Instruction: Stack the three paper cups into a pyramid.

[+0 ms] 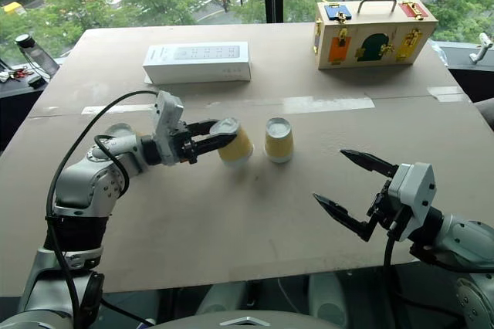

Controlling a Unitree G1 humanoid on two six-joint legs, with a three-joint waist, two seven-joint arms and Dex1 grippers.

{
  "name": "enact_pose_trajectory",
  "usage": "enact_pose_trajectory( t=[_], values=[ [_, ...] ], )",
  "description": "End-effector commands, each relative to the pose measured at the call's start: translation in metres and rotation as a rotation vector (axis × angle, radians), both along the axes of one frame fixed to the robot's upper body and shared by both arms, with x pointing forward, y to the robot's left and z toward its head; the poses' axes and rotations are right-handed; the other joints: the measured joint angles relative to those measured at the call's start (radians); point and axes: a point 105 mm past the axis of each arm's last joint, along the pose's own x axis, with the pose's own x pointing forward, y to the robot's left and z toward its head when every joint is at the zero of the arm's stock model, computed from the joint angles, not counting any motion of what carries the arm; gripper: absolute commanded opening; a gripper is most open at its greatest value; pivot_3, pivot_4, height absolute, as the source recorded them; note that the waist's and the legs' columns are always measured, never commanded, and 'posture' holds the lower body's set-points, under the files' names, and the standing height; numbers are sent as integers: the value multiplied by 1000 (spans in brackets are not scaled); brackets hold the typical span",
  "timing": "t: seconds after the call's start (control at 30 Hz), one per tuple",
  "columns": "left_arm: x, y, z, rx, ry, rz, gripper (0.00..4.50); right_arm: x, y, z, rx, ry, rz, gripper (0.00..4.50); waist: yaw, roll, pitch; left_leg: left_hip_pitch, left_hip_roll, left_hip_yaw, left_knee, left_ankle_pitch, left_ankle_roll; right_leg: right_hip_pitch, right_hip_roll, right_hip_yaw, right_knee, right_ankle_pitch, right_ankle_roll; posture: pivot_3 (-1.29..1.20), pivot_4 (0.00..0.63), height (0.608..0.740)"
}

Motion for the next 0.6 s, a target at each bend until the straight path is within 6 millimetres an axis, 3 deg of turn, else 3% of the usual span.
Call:
enact_pose_trajectory(
  t=[0.03, 0.6],
  values=[
    [3, -7, 4, 30, -73, -26, 2188, -8, 0, 10, -4, -61, -12, 4500, 0, 0, 0, 0, 0, 0, 0, 0, 0, 0, 0, 0, 0, 0, 0, 0, 150, 740],
    [18, -26, -5, 46, -121, -67, 2188, -19, -4, 2, -30, -43, -79, 4500, 13, 0, 0, 0, 0, 0, 1, 0, 0, 0, 0, 0, 0, 0, 0, 0, 150, 740]
  ],
)
